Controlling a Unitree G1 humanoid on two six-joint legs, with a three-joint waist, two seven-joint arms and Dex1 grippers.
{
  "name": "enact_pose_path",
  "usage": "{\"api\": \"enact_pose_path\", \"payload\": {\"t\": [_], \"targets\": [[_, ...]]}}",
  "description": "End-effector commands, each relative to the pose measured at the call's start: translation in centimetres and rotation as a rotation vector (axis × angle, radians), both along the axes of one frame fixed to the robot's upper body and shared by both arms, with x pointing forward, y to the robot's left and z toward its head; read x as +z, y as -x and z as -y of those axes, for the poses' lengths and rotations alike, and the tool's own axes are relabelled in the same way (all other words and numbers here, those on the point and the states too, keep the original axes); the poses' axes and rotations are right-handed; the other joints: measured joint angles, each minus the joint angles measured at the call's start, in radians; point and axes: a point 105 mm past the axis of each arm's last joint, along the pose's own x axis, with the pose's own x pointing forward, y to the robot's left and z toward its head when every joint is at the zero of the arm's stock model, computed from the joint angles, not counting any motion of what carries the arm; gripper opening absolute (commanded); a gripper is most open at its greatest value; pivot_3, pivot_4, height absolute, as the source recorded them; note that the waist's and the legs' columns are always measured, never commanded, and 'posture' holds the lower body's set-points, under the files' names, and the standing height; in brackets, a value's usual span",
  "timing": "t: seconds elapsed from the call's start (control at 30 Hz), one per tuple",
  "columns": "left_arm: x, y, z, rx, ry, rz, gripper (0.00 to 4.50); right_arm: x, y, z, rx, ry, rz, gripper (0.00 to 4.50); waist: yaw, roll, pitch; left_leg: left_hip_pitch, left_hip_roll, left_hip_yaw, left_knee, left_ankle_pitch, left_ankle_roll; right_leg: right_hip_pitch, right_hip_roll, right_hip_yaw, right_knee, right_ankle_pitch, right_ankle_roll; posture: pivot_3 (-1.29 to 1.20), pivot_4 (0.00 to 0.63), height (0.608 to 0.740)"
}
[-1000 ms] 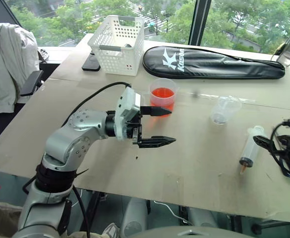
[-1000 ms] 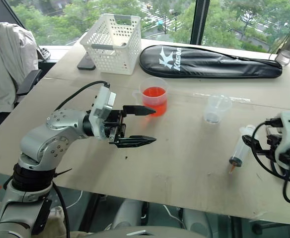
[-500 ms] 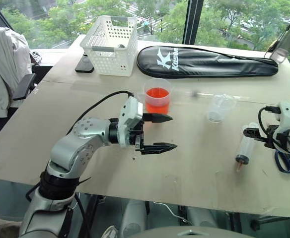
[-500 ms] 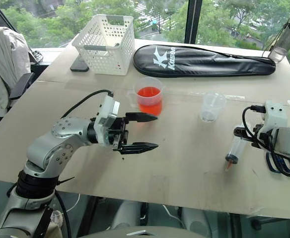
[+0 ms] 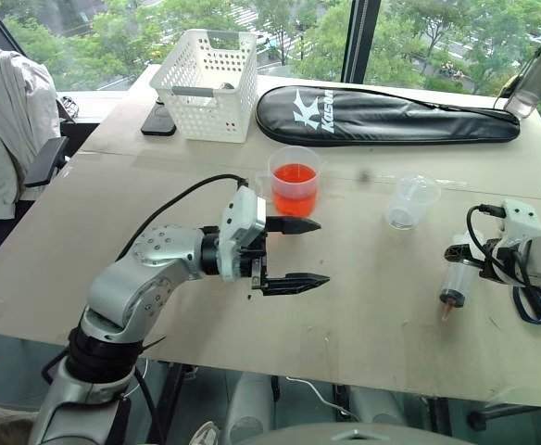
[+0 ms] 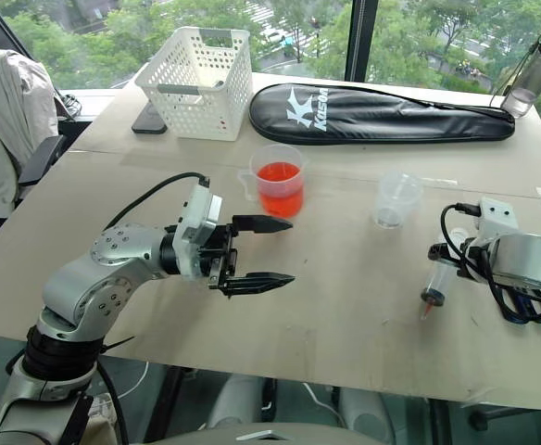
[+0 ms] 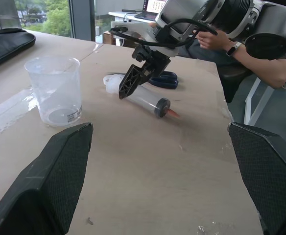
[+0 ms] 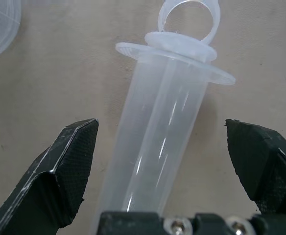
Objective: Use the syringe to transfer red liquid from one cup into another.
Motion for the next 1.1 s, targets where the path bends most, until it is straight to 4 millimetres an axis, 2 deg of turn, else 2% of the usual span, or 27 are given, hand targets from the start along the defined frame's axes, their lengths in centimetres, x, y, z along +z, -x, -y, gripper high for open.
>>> {"api": "enact_pose_path", "payload": {"t": [0.03,0.1,0.2,0.23,0.33,0.37,0.53,0.6,0.67,0.73,0.8,0.87,0.93,1.03,1.1], "targets": [[1.0,0.6,0.2,-0.015,0.019,0.046,4.50,0.7,-0.3,0.1,0.012,0.006,0.004,4.48,0.000,0.000,0.000,0.000,0.000,0.000,0.000,0.000,0.000,0.000,0.000,0.000,0.000,0.000,0.000,0.00,0.150,0.724],[1.0,0.7,0.2,-0.014,0.020,0.045,4.50,0.5,-0.4,0.1,0.019,-0.012,-0.010,4.48,0.001,0.000,0.000,0.000,0.000,0.000,0.000,0.000,0.000,0.000,0.000,0.000,0.000,0.000,0.000,0.00,0.150,0.724],[1.0,0.7,0.1,-0.009,0.021,0.045,4.50,-0.1,-0.4,-0.6,0.052,-0.072,-0.016,3.82,0.001,0.000,0.000,0.000,0.000,0.000,0.000,0.000,0.000,0.000,0.000,0.000,0.000,0.000,0.000,0.00,0.150,0.724],[1.0,0.6,0.1,-0.007,0.022,0.045,4.50,-0.3,-0.2,-0.7,0.067,-0.078,-0.025,3.13,0.001,0.000,0.000,0.000,0.000,0.000,0.000,0.000,0.000,0.000,0.000,0.000,0.000,0.000,0.000,0.00,0.150,0.724],[1.1,0.5,0.1,-0.002,0.026,0.047,4.50,-0.9,0.3,-0.5,0.083,-0.068,-0.061,1.71,0.001,0.000,0.000,0.000,0.000,0.000,0.000,0.000,0.000,0.000,0.000,0.000,0.000,0.000,0.000,0.00,0.150,0.724],[1.1,0.5,0.1,0.000,0.030,0.047,4.50,-1.1,0.5,-0.4,0.088,-0.067,-0.071,1.54,0.002,0.000,0.000,0.000,0.000,0.000,0.000,0.000,0.000,0.000,0.000,0.000,0.000,0.000,0.000,0.00,0.150,0.724],[1.0,0.5,0.2,0.007,0.036,0.046,4.50,-1.0,1.7,-0.5,0.164,-0.032,-0.076,1.54,0.006,0.000,0.000,0.000,0.000,0.000,0.000,0.000,0.000,0.000,0.000,-0.001,0.000,0.000,0.000,0.00,0.150,0.724],[1.0,0.5,0.2,0.009,0.037,0.047,4.50,-0.2,2.2,-0.6,0.213,-0.006,-0.053,1.54,0.005,0.000,0.000,0.000,0.000,0.000,0.000,0.000,0.000,0.000,0.000,-0.001,0.000,0.000,0.000,0.00,0.150,0.724],[1.1,0.4,0.2,0.017,0.043,0.047,4.50,0.8,3.9,-1.8,0.355,-0.084,-0.006,1.54,0.010,0.001,0.000,-0.001,0.000,0.000,0.000,0.000,0.000,0.000,0.000,-0.001,-0.001,0.000,0.000,0.00,0.150,0.724],[1.1,0.3,0.1,0.025,0.046,0.045,4.50,3.0,5.6,-2.9,0.489,-0.094,0.067,1.54,0.011,0.001,0.000,-0.002,0.001,-0.001,-0.001,0.000,0.000,-0.001,0.000,-0.001,-0.002,0.000,0.000,0.00,0.150,0.724],[0.9,0.1,-0.1,0.031,0.048,0.038,4.50,5.6,6.2,-4.7,0.608,-0.159,0.189,1.54,0.003,0.002,0.000,-0.002,0.001,0.000,-0.001,0.000,0.000,-0.001,0.000,-0.001,-0.001,0.000,0.000,0.00,0.150,0.724],[1.0,-0.3,-0.2,0.043,0.060,0.026,4.50,9.2,6.5,-7.4,0.775,-0.206,0.367,1.54,-0.005,0.003,0.000,0.000,0.001,0.001,-0.001,0.000,0.000,-0.001,0.000,0.000,-0.001,-0.001,0.003,0.00,0.150,0.724],[1.1,-0.9,-0.5,0.072,0.080,0.011,4.50,11.8,6.9,-10.3,0.929,-0.238,0.497,1.54,-0.005,0.003,0.000,0.002,0.001,-0.001,0.000,0.000,0.000,0.000,0.002,0.001,-0.001,-0.002,0.003,0.00,0.150,0.724],[1.1,-2.1,-1.7,0.151,0.124,-0.040,4.50,16.2,6.3,-15.2,1.078,-0.393,0.771,1.54,-0.014,0.000,-0.001,0.004,0.002,-0.002,0.000,0.000,0.000,0.000,0.004,0.001,-0.001,-0.002,0.000,0.00,0.150,0.724],[1.2,-2.8,-2.5,0.212,0.144,-0.054,4.50,17.9,3.9,-17.0,1.025,-0.430,0.857,1.53,-0.019,0.000,0.001,0.002,0.002,-0.006,0.002,0.000,0.000,-0.001,0.006,0.002,-0.001,0.000,-0.001,0.00,0.150,0.724]]}}
